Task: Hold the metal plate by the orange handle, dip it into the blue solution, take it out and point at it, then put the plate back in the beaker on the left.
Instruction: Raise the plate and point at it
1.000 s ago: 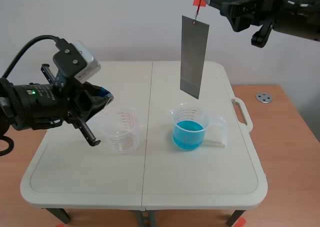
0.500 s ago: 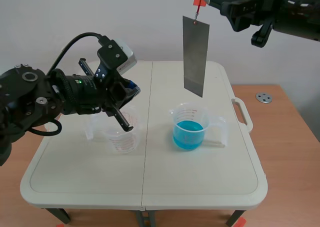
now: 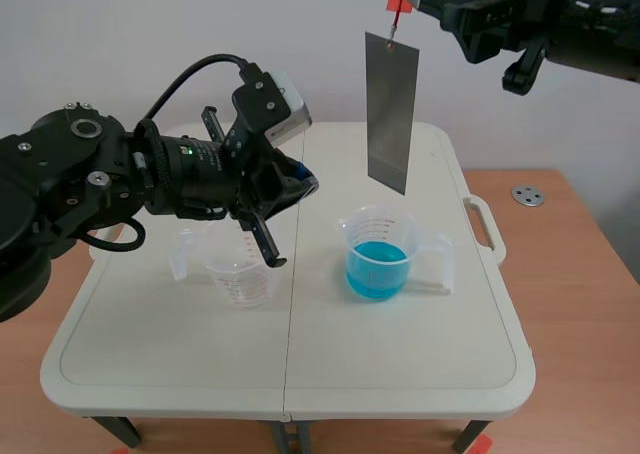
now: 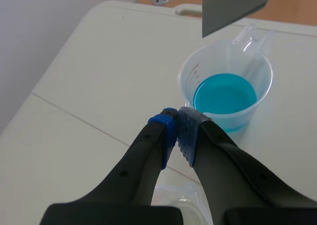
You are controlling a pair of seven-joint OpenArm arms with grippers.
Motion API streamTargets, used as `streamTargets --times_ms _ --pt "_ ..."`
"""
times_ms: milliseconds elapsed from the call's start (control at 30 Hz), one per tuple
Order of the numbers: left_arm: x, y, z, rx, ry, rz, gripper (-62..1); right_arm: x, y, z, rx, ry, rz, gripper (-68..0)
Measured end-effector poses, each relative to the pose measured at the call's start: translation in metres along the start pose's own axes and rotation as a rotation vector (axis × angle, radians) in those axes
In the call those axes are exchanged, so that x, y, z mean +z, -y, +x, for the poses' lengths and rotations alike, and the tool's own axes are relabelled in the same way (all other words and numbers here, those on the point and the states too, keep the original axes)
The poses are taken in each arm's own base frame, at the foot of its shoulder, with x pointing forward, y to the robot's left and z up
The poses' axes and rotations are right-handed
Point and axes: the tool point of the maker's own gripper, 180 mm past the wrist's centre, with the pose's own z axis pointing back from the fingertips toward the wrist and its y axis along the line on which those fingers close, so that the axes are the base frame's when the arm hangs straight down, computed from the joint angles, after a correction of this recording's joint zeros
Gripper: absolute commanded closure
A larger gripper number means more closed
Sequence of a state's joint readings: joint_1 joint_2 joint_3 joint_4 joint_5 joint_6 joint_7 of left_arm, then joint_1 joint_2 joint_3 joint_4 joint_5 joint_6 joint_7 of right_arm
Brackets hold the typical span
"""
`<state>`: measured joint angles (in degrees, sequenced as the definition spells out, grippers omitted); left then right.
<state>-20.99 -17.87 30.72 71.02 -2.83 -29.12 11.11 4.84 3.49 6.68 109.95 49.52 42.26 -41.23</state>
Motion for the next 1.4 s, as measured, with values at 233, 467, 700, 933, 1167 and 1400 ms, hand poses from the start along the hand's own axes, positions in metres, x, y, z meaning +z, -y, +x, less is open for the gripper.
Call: streamTargets --times_ms 233,467,700,933,1167,1400 --pt "-0.006 0.010 0.010 0.008 0.027 -0.034 -1.2 0.000 0.000 0.000 0.000 0.000 0.000 -1.3" --pt "-0.007 0.011 0.013 0.012 0.035 -0.036 -1.2 0.000 0.000 0.000 0.000 0.000 0.000 -1.3" --pt "-0.007 0.011 0.013 0.012 0.035 -0.036 -1.2 0.000 0.000 0.000 0.000 0.000 0.000 -1.3" --pt "-0.007 0.011 0.013 0.012 0.035 -0.036 -1.2 0.000 0.000 0.000 0.000 0.000 0.000 -1.3" --pt "0.002 0.003 -0.006 0.029 0.001 0.019 -1.2 0.000 0.000 0.000 0.000 0.000 0.000 -1.3" --pt "0.038 -0.001 -0.028 0.039 -0.028 0.084 -1.2 0.000 0.000 0.000 0.000 0.000 0.000 -1.3"
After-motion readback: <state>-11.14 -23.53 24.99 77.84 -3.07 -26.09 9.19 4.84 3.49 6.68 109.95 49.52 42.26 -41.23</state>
